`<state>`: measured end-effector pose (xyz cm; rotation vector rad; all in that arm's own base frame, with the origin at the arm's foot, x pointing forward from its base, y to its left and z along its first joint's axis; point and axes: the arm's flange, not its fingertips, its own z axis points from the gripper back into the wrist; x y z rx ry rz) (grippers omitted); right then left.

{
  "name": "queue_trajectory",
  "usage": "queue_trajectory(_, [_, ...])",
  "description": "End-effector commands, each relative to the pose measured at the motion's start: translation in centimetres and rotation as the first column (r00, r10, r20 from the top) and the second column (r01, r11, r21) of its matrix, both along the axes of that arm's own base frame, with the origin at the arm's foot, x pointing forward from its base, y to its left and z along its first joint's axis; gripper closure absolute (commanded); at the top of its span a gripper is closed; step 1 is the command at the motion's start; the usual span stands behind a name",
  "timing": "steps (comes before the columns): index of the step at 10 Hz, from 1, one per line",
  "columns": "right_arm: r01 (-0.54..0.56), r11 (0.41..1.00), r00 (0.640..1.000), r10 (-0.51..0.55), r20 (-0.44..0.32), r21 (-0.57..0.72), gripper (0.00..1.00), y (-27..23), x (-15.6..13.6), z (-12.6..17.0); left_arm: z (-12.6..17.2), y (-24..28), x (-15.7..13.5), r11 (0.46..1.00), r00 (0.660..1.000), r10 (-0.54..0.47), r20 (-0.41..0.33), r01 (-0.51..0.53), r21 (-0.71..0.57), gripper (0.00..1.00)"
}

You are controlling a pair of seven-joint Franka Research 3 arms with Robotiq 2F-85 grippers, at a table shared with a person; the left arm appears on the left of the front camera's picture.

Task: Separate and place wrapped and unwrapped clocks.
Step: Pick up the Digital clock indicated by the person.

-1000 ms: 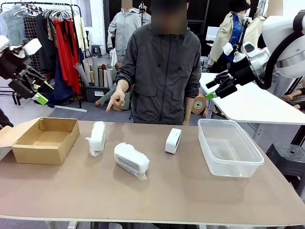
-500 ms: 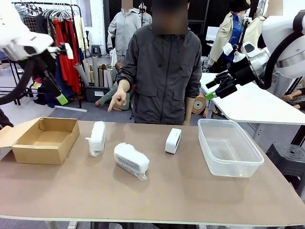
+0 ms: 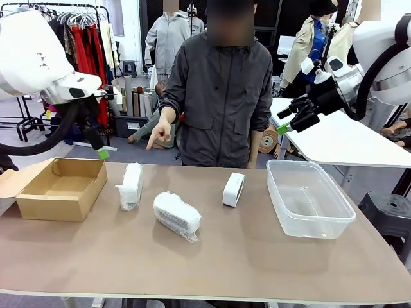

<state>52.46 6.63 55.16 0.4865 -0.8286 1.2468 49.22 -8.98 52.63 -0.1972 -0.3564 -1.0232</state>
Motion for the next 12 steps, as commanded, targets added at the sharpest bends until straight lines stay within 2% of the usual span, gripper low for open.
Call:
queue_trajectory(1, [-0.002, 1.0, 1.0, 0.002, 0.003, 0.001, 0.0, 0.0, 0.0, 0.1, 0.3, 0.3, -0.2, 0.997, 0.999, 0.035, 0.0, -0.035, 0.062, 0.0])
queue_trajectory(6, [-0.002, 1.0, 1.0, 0.002, 0.003, 0.001, 0.0, 0.0, 0.0, 0.1, -0.1, 0.4, 0.0, 0.999, 1.0, 0.017, -0.002, -0.017, 0.046, 0.0])
queue_trajectory(7, [-0.002, 1.0, 1.0, 0.002, 0.003, 0.001, 0.0, 0.0, 0.0, 0.1, -0.4, -1.2, 0.2, 0.965, 0.985, 0.159, -0.064, -0.141, 0.22, 0.0])
queue_trajectory(9, [-0.002, 1.0, 1.0, 0.002, 0.003, 0.001, 0.0, 0.0, 0.0, 0.1, -0.7, -3.7, 0.8, 0.905, 0.941, 0.329, -0.075, -0.292, 0.309, 0.0])
queue_trajectory(11, [-0.002, 1.0, 1.0, 0.002, 0.003, 0.001, 0.0, 0.0, 0.0, 0.1, -1.9, -6.3, 1.0, 0.859, 0.903, 0.423, -0.076, -0.373, 0.352, 0.0])
queue_trajectory(12, [-0.002, 1.0, 1.0, 0.002, 0.003, 0.001, 0.0, 0.0, 0.0, 0.1, -3.0, -7.8, 1.1, 0.844, 0.897, 0.437, -0.068, -0.383, 0.376, 0.0])
